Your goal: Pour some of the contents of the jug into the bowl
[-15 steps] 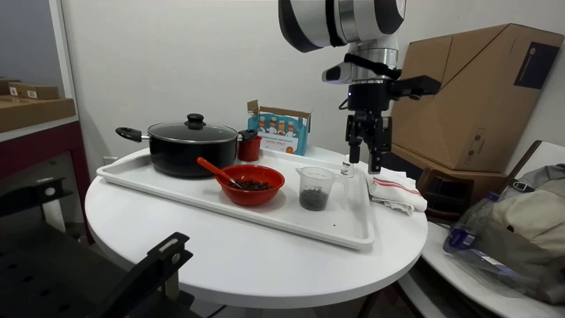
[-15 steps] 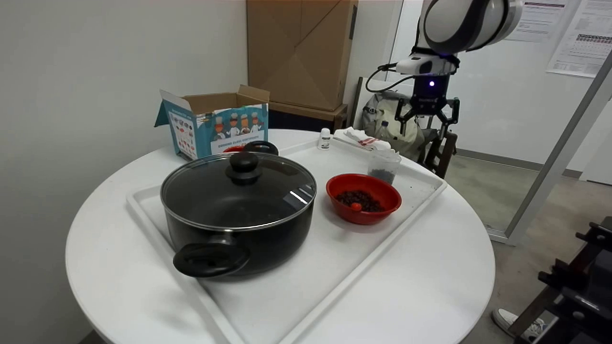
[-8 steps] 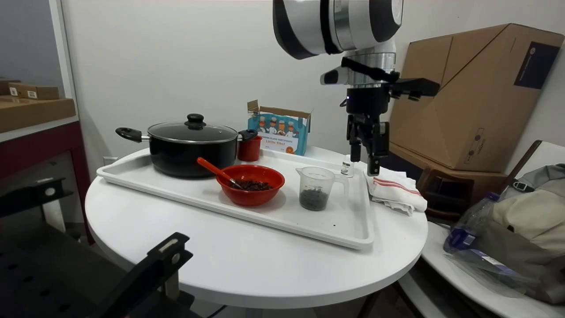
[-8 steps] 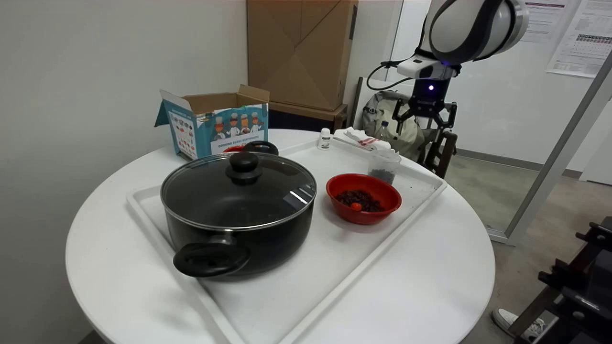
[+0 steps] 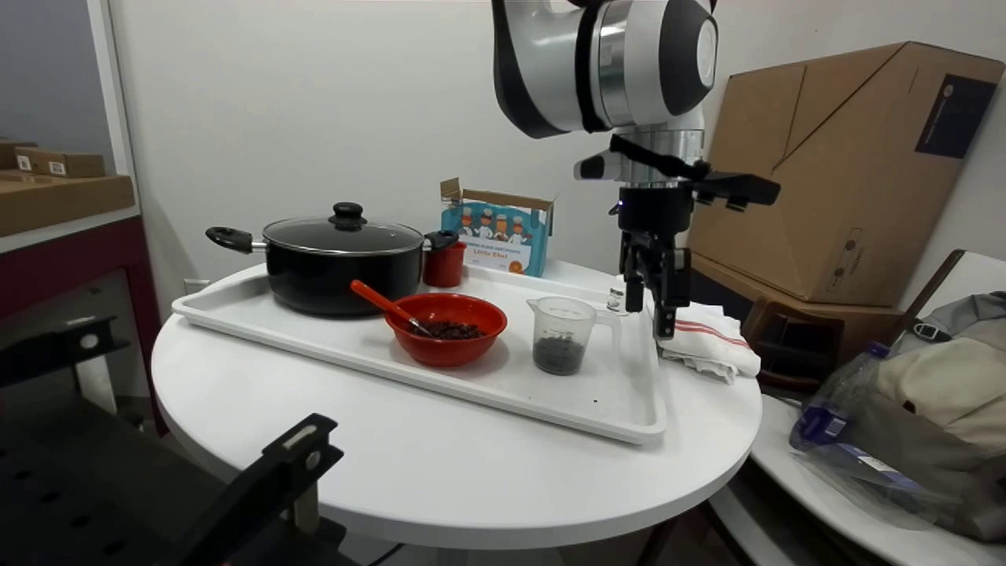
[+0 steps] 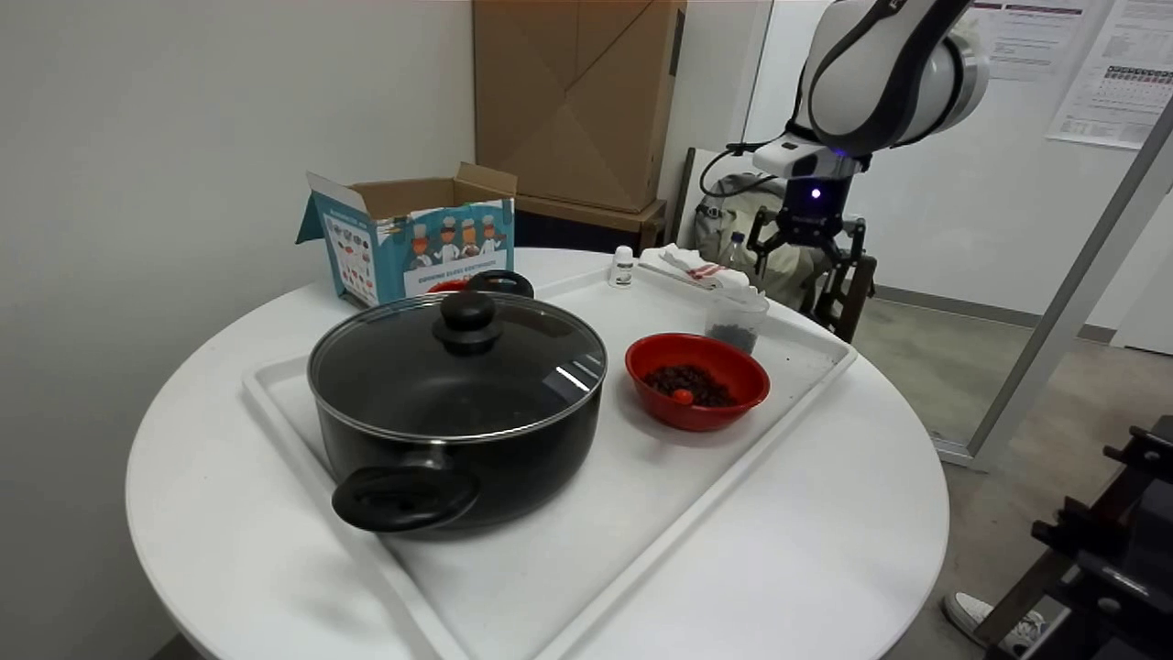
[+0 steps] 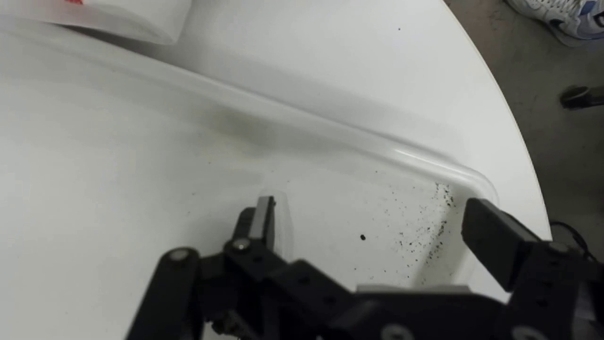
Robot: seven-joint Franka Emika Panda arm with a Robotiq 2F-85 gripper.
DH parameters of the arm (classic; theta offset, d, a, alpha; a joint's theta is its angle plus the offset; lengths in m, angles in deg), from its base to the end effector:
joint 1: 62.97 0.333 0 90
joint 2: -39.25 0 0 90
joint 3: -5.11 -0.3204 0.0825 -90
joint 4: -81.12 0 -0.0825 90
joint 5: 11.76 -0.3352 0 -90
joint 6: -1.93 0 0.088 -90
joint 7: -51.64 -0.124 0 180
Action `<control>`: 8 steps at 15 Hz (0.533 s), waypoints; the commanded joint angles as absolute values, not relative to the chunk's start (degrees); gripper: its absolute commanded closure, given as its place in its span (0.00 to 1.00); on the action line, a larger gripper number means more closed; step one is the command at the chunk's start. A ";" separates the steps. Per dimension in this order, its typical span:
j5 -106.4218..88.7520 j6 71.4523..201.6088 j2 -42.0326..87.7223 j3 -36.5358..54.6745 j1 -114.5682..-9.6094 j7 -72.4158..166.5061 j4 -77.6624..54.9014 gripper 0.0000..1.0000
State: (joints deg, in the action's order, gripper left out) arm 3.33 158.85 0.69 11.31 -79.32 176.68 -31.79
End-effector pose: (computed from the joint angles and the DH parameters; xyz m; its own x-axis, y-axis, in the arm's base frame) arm 0.5543 -0.2183 0.1629 -0.4601 0.8665 -0.1934 0.8869 0.4587 -0.0547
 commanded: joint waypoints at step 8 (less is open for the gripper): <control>3.74 156.59 -7.97 10.90 -78.82 172.62 -19.53 0.00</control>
